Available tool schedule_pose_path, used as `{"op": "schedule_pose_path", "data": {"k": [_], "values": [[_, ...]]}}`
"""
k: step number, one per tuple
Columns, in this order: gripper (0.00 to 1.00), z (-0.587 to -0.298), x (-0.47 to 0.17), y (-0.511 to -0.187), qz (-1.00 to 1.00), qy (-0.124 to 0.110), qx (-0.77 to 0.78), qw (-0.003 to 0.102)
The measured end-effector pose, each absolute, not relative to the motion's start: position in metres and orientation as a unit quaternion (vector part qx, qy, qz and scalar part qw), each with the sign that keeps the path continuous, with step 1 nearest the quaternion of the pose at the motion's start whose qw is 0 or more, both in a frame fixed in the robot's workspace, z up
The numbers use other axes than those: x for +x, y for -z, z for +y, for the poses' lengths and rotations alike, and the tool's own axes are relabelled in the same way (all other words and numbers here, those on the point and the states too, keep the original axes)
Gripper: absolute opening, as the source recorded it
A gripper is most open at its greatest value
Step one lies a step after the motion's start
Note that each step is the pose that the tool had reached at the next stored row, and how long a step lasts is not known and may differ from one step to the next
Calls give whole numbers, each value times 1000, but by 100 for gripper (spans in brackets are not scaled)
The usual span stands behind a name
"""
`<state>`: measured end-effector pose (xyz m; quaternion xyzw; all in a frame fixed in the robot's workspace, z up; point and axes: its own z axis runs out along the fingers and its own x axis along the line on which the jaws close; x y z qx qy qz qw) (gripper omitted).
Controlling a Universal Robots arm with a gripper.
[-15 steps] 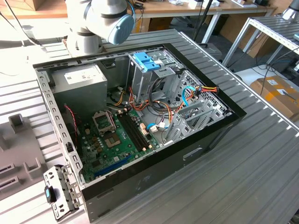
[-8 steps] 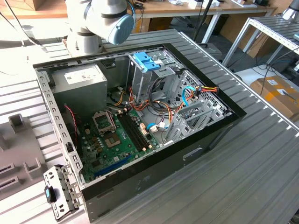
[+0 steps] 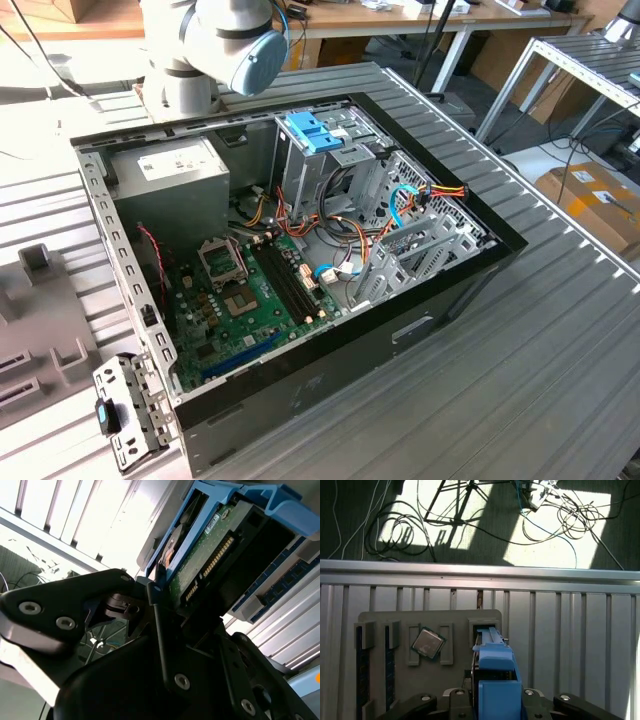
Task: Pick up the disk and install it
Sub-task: 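Pick up the disk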
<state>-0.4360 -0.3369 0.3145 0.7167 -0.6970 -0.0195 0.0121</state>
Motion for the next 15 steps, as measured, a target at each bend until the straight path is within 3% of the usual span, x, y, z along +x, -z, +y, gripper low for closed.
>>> {"op": "schedule_pose_path", "data": {"k": [15], "values": [[36, -337, -436, -328, -697, 20, 717, 12]]}}
